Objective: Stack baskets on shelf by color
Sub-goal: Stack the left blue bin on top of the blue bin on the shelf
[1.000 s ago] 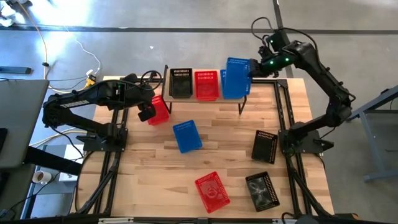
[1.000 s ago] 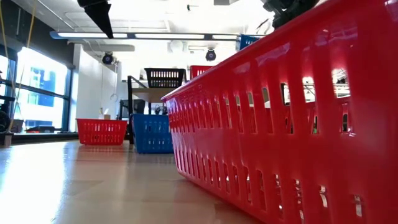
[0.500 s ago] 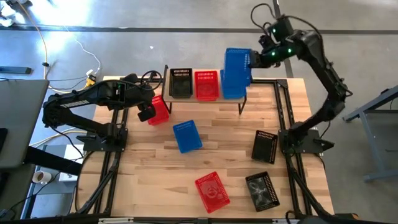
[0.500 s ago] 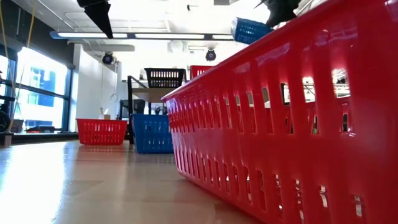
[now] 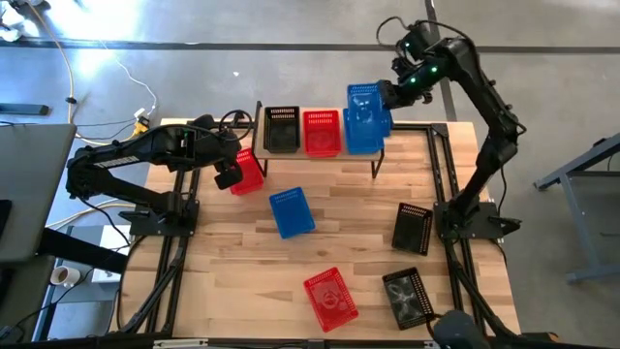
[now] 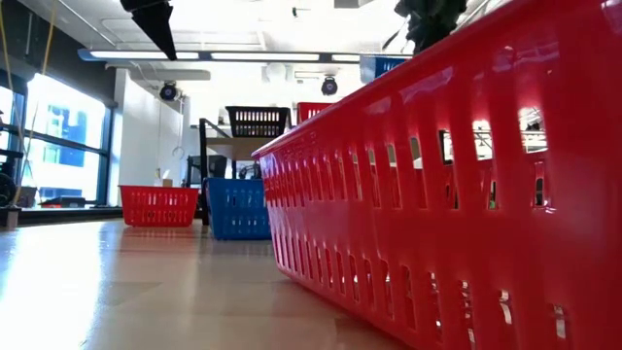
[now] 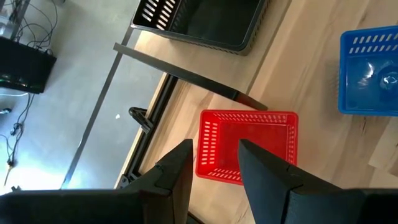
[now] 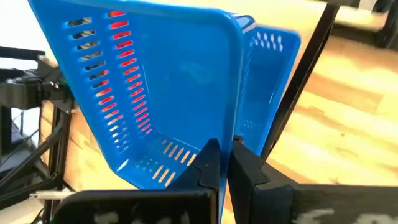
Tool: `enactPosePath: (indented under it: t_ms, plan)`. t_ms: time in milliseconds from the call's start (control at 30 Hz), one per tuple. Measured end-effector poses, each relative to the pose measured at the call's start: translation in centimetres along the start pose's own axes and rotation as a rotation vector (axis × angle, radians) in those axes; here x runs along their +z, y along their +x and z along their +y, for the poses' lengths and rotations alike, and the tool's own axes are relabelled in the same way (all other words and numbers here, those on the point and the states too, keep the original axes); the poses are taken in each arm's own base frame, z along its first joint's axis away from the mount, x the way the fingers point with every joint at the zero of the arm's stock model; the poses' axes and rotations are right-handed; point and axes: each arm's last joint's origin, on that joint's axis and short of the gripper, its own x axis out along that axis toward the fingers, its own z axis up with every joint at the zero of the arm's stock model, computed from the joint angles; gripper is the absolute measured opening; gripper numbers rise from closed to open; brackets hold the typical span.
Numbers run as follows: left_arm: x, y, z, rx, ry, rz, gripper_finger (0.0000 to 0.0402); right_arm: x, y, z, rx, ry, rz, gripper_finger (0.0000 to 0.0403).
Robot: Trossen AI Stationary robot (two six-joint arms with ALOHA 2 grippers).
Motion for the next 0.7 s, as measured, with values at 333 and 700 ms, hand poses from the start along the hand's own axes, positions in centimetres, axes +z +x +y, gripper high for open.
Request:
enactPosePath:
  t_ms: [333,700]
  plan:
    - [0.0,0.0,0.0,0.000,0.003,0.000,0.0117,0.1,3.6,-1.4,-0.001,0.051,0.121,0.0000]
    - [0.0,0.0,0.0,0.000,0.002,0.000,0.0117,0.6,3.6,-1.9,-0.027,0.061,0.085,0.0000]
